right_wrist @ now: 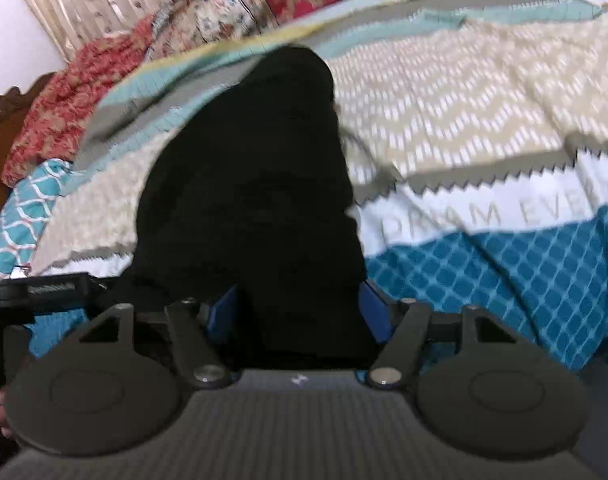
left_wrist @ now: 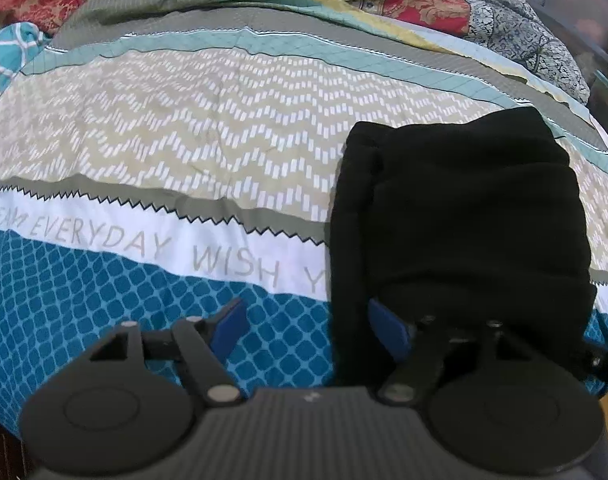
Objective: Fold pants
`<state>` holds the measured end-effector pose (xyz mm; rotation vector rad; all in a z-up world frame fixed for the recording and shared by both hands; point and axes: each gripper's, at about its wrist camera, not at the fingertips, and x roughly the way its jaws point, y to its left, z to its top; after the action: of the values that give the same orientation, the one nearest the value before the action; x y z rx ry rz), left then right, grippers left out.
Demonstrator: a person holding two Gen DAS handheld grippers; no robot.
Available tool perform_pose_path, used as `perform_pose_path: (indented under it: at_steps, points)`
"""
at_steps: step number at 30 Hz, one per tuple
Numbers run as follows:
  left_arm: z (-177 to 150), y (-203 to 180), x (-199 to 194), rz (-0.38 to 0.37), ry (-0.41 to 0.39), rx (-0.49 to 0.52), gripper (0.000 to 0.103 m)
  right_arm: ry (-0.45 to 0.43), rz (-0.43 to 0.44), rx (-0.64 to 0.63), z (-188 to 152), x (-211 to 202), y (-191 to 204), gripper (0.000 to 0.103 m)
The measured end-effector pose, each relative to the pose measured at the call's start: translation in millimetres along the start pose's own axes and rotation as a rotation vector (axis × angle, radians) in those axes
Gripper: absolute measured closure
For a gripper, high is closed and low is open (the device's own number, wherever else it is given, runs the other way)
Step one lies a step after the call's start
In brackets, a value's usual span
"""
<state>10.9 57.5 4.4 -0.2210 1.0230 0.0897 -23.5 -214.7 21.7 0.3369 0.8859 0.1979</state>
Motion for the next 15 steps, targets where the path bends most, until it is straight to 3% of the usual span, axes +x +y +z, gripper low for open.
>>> perform_pose_path:
  at_steps: [7, 15]
  points:
    - [-1, 12, 8, -0.028, 0.021, -0.057, 0.017, 0.028, 0.03, 0.087, -5, 8, -13, 0.022]
    - [-4, 34, 16, -0.114, 0.051, -0.16, 0.004, 0.031, 0.047, 0.076, -7, 8, -9, 0.011]
